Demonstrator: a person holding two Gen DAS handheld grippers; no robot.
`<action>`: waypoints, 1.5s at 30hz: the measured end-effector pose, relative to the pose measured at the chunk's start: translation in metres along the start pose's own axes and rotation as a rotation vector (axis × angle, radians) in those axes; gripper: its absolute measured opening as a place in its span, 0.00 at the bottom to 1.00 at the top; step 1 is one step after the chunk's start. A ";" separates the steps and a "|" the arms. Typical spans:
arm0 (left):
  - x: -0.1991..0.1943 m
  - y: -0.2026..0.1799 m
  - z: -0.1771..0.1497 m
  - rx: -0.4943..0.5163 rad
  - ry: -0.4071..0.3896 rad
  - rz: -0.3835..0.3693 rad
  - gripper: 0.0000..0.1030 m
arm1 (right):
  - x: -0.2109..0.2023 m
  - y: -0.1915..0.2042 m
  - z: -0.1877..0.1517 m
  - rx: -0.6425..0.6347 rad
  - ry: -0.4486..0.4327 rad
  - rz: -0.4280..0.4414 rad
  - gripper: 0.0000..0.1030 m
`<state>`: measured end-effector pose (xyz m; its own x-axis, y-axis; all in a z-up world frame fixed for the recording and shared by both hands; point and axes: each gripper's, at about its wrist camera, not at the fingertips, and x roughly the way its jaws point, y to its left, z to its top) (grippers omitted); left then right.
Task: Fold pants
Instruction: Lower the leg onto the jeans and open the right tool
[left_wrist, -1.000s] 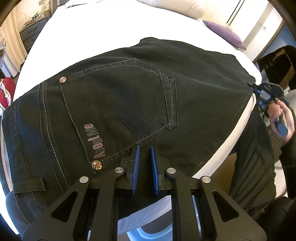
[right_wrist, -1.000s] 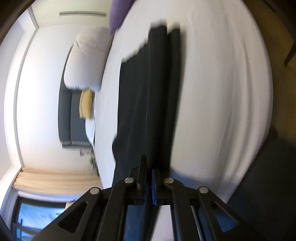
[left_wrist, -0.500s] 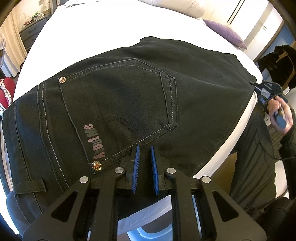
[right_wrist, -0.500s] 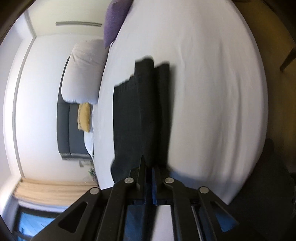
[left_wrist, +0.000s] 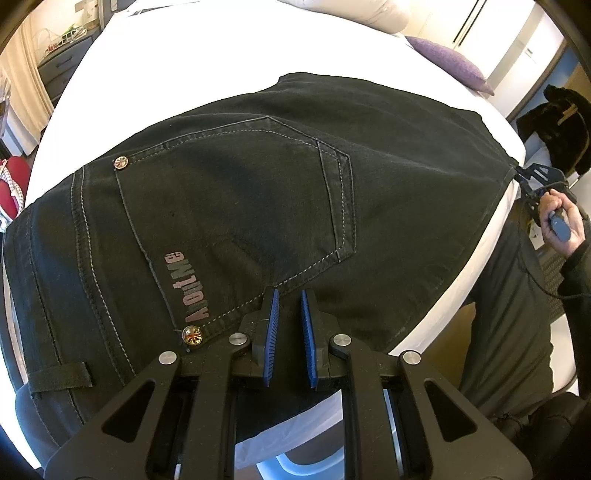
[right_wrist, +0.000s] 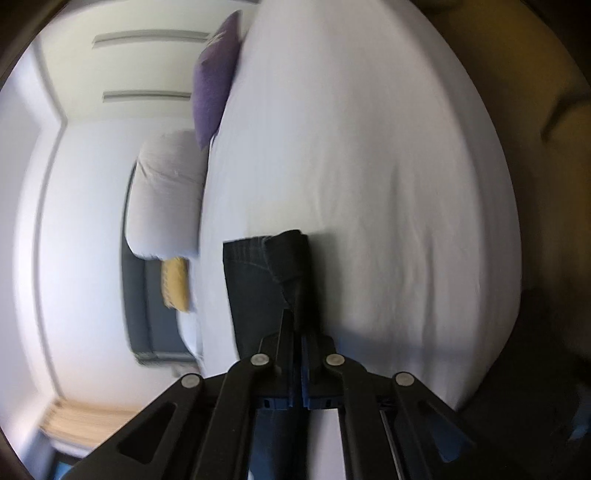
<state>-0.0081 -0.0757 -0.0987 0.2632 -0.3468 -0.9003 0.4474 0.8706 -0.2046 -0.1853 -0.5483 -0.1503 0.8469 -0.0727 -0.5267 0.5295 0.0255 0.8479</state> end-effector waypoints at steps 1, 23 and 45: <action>0.001 0.000 0.000 0.003 0.000 0.000 0.12 | 0.004 -0.003 0.004 0.016 0.009 0.000 0.02; -0.011 0.015 -0.011 -0.031 -0.037 -0.035 0.12 | -0.013 0.084 0.000 -0.343 -0.064 -0.140 0.58; -0.008 0.012 -0.012 -0.042 -0.046 -0.020 0.12 | 0.172 0.149 -0.014 -0.387 0.201 -0.192 0.06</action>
<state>-0.0147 -0.0585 -0.0985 0.2940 -0.3791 -0.8774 0.4169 0.8769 -0.2392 0.0396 -0.5427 -0.1156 0.7043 0.0804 -0.7053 0.6242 0.4030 0.6693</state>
